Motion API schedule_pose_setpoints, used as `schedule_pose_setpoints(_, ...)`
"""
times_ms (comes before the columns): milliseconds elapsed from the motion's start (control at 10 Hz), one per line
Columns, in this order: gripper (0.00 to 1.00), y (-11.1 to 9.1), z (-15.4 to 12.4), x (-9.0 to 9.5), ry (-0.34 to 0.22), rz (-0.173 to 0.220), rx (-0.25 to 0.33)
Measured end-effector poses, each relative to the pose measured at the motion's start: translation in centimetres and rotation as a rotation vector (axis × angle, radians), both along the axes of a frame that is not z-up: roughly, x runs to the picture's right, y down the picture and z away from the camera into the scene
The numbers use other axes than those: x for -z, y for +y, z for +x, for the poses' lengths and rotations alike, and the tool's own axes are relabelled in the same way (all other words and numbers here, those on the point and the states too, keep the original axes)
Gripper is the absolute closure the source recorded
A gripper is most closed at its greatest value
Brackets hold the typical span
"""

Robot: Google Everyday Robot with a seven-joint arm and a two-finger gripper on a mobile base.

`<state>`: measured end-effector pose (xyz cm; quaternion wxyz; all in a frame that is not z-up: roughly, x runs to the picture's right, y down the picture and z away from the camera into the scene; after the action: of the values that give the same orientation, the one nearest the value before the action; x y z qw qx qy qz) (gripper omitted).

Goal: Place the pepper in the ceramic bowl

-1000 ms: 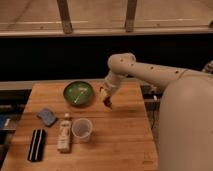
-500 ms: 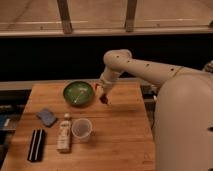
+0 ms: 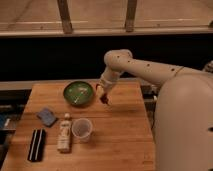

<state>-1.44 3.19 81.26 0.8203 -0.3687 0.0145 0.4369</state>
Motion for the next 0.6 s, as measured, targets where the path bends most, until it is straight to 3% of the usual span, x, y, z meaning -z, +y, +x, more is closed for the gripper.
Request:
schedule_pose_setpoints(200,1.00,-1.0,-0.8,0.0,-0.016,0.022,0.017)
schedule_pose_setpoints(600,1.00,-4.4,-6.4,-0.5,-0.088,0.075,0.077)
